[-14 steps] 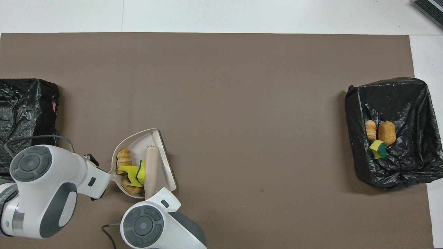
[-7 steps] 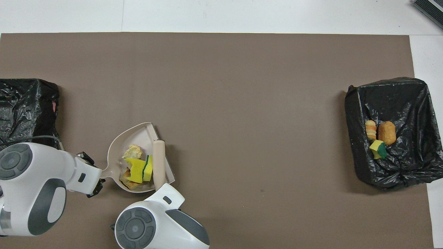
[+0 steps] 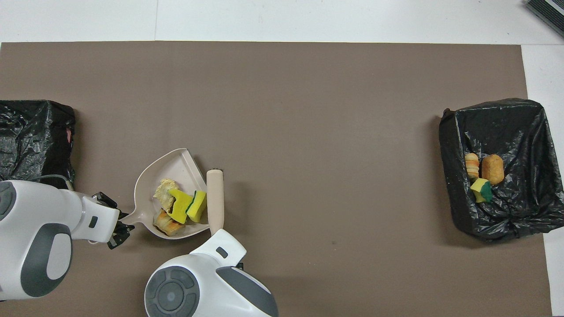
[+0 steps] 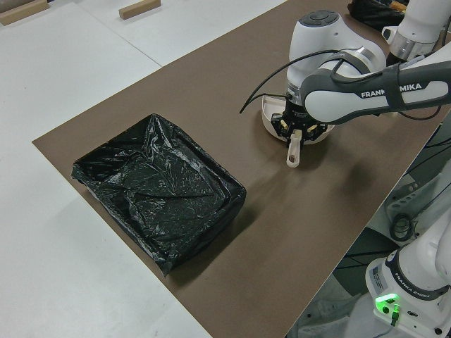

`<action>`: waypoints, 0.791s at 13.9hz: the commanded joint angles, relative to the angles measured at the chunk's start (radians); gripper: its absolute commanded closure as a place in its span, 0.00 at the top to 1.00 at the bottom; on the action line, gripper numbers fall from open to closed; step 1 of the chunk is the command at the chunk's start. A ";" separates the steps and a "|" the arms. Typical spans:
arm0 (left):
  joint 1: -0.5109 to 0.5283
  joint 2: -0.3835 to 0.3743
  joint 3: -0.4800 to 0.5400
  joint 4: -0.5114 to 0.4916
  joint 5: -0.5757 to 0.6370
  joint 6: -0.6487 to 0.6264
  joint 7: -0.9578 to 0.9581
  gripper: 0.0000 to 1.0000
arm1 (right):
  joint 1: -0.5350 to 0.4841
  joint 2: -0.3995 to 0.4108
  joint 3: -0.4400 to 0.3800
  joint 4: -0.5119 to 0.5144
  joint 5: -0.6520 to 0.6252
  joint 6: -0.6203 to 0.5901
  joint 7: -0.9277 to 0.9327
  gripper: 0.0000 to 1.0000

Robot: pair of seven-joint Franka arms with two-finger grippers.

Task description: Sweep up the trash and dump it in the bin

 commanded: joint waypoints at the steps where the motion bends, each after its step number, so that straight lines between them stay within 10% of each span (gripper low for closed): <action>1: 0.034 -0.005 0.001 0.023 -0.045 0.001 0.052 0.00 | -0.055 -0.076 0.018 -0.010 -0.020 -0.059 0.019 0.00; 11: 0.224 0.095 0.018 0.464 -0.031 -0.315 0.075 0.00 | -0.039 -0.257 0.021 -0.325 0.142 -0.101 0.018 0.00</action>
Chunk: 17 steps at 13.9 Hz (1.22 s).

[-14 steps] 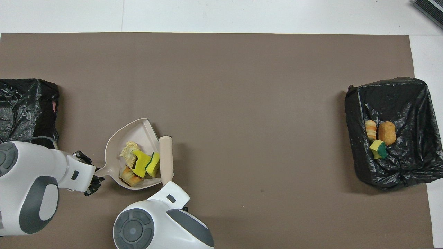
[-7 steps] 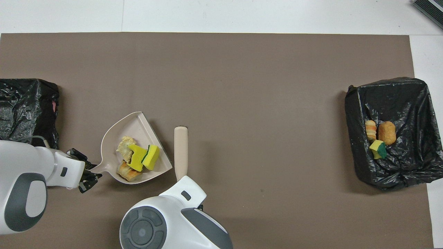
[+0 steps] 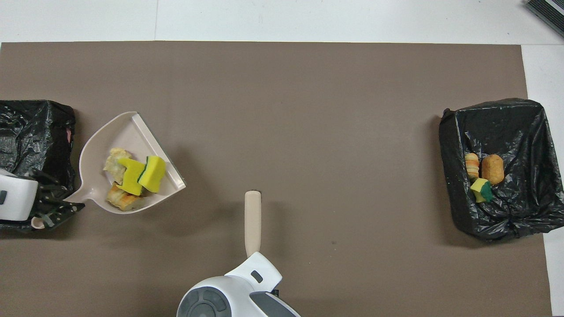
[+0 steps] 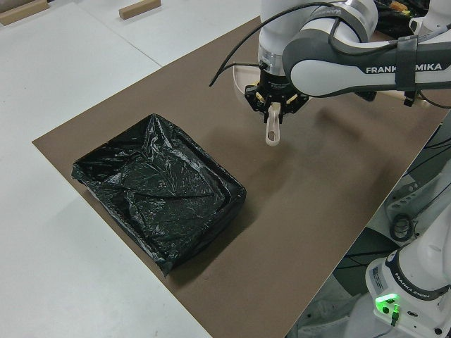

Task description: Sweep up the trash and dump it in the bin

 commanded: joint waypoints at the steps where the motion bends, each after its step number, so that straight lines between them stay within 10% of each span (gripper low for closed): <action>1: 0.078 0.109 -0.006 0.192 -0.009 -0.081 0.009 0.00 | 0.006 -0.055 0.005 -0.125 0.036 0.044 0.007 0.00; 12: 0.341 0.459 -0.006 0.671 0.201 -0.087 0.050 0.00 | 0.026 0.023 0.005 -0.189 0.102 0.239 -0.062 0.00; 17: 0.417 0.479 -0.003 0.688 0.412 -0.021 0.268 0.00 | 0.014 0.051 0.004 -0.146 0.102 0.225 -0.061 0.44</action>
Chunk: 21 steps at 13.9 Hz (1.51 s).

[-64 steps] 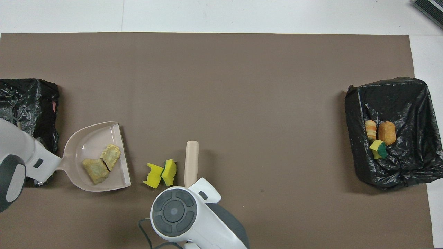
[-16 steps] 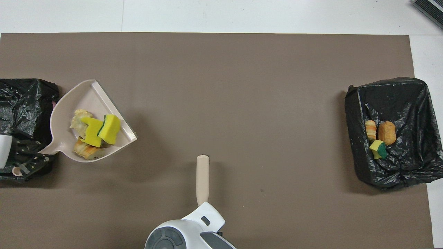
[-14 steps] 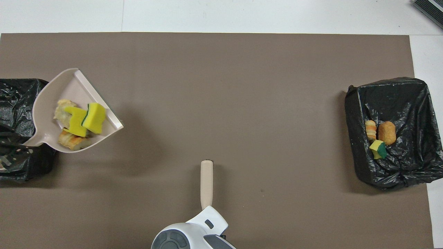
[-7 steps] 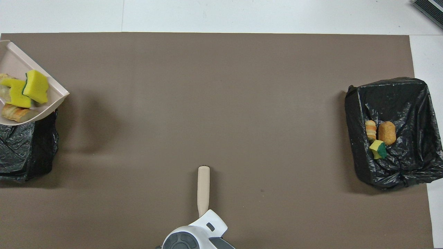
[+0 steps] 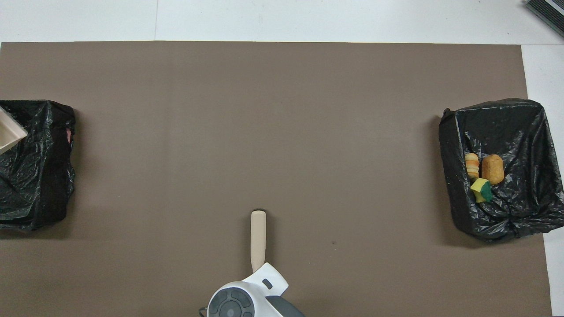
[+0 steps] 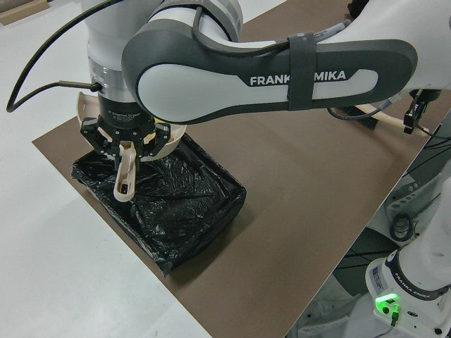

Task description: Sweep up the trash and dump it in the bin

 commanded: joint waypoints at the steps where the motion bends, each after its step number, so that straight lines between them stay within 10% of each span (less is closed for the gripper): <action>1: 0.011 0.012 -0.010 0.035 0.143 0.020 0.069 0.00 | -0.021 0.029 0.001 0.034 0.025 -0.005 -0.035 0.52; 6: -0.006 -0.008 -0.010 -0.035 0.368 0.126 0.199 0.00 | -0.157 -0.016 0.000 0.070 0.025 -0.008 -0.023 0.76; 13: -0.114 -0.014 -0.014 -0.080 0.634 0.123 0.214 0.00 | -0.467 -0.276 -0.029 0.152 0.022 -0.360 -0.218 1.00; 21: -0.196 -0.020 -0.018 -0.066 0.891 0.141 0.217 0.00 | -0.700 -0.211 -0.049 0.440 -0.154 -0.526 -0.448 1.00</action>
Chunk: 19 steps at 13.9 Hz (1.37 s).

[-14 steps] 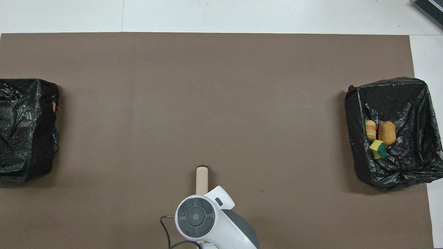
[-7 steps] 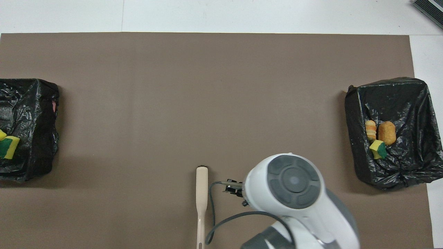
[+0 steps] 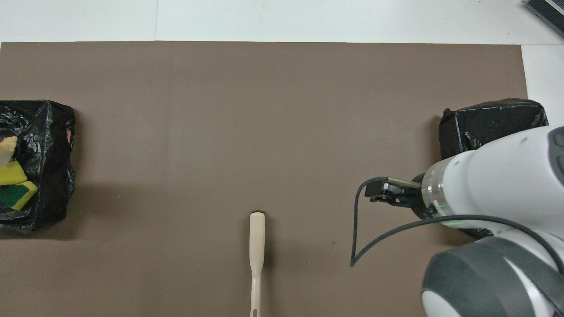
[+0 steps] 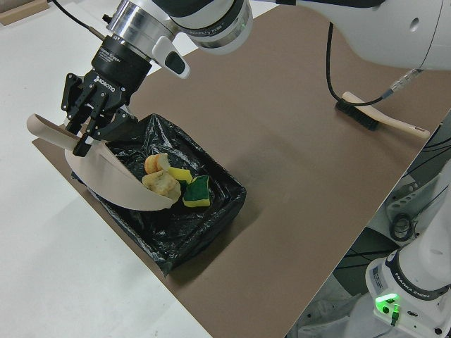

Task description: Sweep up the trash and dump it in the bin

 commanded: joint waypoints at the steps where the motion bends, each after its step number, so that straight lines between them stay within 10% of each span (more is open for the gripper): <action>1: -0.047 -0.032 0.014 0.004 0.060 -0.011 0.018 0.00 | -0.039 0.097 0.016 0.152 -0.072 -0.076 -0.104 1.00; 5: -0.036 -0.093 0.011 0.018 -0.130 -0.019 0.001 0.00 | -0.089 0.248 0.010 0.382 -0.098 -0.185 -0.181 1.00; 10: -0.052 -0.121 0.011 0.027 -0.526 -0.042 -0.065 0.00 | -0.109 0.261 0.010 0.393 -0.123 -0.167 -0.261 1.00; 19: -0.384 -0.204 -0.024 -0.125 -0.877 -0.207 -1.112 0.00 | -0.131 0.261 0.001 0.394 -0.107 -0.156 -0.249 1.00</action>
